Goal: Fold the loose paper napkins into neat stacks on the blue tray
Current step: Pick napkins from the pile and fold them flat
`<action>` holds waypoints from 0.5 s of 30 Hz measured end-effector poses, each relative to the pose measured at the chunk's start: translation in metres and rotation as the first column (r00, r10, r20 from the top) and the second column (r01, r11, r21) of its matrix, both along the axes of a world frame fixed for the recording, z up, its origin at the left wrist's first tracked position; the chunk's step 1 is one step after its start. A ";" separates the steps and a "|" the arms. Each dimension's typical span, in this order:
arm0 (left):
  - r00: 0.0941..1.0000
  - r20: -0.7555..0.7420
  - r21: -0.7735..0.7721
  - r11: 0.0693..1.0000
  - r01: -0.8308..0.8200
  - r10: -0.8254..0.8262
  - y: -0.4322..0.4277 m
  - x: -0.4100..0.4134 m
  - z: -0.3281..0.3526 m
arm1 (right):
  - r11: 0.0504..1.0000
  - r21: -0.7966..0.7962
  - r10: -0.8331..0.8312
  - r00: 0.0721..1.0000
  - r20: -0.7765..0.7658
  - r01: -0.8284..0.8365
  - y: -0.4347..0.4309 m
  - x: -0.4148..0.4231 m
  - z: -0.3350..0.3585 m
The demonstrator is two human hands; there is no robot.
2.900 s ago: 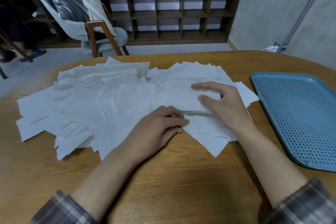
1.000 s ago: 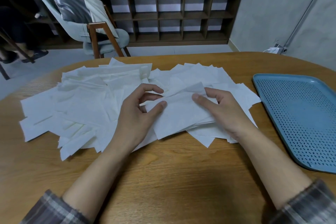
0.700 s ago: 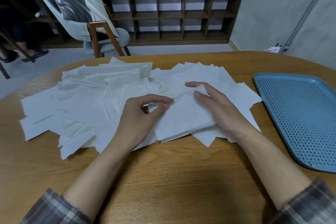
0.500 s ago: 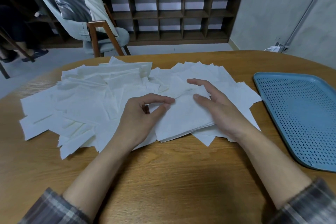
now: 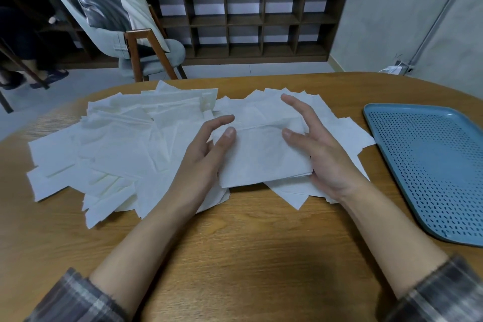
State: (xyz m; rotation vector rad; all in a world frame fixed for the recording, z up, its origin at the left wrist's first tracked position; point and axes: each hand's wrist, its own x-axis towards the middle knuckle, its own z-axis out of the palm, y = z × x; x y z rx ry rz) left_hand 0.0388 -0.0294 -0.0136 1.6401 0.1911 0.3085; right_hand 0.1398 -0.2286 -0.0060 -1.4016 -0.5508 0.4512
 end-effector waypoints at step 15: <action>0.992 0.111 0.199 0.977 -0.081 0.060 0.000 0.004 -0.012 | 0.973 -0.129 -0.165 0.969 0.183 0.190 0.004 -0.003 -0.003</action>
